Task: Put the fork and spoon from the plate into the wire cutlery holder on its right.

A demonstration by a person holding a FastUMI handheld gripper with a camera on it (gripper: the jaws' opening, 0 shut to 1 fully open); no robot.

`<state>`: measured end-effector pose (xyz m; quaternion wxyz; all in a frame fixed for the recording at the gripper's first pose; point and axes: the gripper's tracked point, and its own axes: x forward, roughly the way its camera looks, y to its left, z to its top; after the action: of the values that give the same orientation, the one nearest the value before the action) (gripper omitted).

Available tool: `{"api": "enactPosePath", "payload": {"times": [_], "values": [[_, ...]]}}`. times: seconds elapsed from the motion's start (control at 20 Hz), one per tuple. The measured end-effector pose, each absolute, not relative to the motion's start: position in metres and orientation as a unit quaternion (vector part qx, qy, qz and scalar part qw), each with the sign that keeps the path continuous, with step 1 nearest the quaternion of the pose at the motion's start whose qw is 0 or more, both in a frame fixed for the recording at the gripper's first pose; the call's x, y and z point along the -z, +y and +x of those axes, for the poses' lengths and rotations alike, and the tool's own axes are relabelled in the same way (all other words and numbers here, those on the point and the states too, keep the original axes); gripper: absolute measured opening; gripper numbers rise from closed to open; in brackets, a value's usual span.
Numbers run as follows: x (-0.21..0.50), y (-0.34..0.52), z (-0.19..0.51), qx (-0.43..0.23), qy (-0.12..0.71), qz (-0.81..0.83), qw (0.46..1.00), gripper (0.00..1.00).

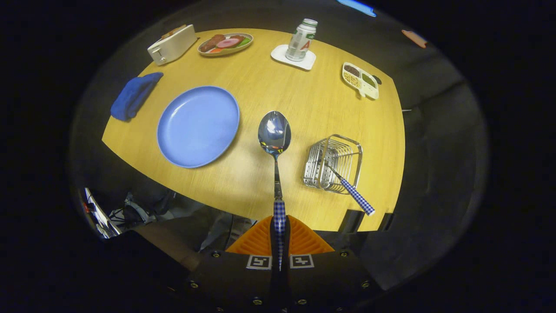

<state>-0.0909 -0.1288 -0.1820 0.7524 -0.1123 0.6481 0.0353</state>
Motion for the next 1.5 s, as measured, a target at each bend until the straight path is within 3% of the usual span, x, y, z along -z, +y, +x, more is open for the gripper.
{"api": "enactPosePath", "payload": {"times": [0.55, 1.5], "values": [[0.171, -0.199, -0.109, 0.008, 0.688, -0.131, 0.713, 0.01], [0.191, -0.229, -0.087, -0.003, 0.752, -0.189, 0.631, 0.01]]}}
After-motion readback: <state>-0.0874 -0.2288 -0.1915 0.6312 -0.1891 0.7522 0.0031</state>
